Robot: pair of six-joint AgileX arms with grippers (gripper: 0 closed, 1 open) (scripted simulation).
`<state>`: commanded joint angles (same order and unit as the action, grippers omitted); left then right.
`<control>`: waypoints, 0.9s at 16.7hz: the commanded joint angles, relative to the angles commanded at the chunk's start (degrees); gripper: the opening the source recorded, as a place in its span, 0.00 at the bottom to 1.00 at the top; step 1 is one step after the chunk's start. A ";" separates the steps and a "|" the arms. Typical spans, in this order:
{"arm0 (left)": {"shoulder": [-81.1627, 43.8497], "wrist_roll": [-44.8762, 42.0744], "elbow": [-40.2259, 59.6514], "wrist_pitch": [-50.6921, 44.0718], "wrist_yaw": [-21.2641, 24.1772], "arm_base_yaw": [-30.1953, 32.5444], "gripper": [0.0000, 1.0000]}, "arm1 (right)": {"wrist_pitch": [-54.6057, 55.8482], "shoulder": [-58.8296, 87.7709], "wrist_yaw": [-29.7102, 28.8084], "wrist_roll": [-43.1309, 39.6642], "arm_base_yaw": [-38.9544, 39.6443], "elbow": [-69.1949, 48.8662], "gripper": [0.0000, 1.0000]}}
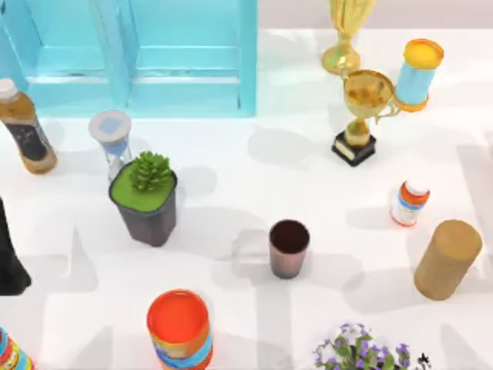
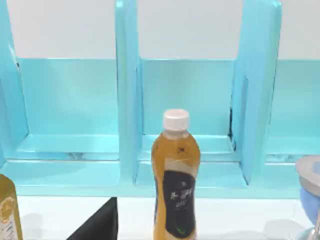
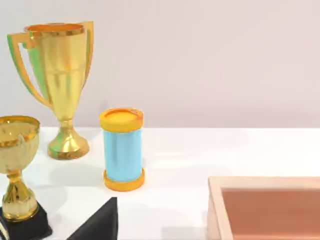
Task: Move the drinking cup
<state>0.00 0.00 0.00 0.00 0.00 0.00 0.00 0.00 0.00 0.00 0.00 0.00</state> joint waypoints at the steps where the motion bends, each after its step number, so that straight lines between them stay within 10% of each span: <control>1: 0.00 0.00 0.00 0.00 0.00 0.00 1.00 | 0.00 0.00 0.00 0.00 0.00 0.00 1.00; 7: -8.31 2.69 8.01 -5.56 0.00 3.40 1.00 | 0.00 0.00 0.00 0.00 0.00 0.00 1.00; 15: -44.13 14.75 42.59 -29.32 0.10 17.46 1.00 | 0.00 0.00 0.00 0.00 0.00 0.00 1.00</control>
<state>-44.13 14.75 42.59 -29.32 0.10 17.46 0.00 0.00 0.00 0.00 0.00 0.00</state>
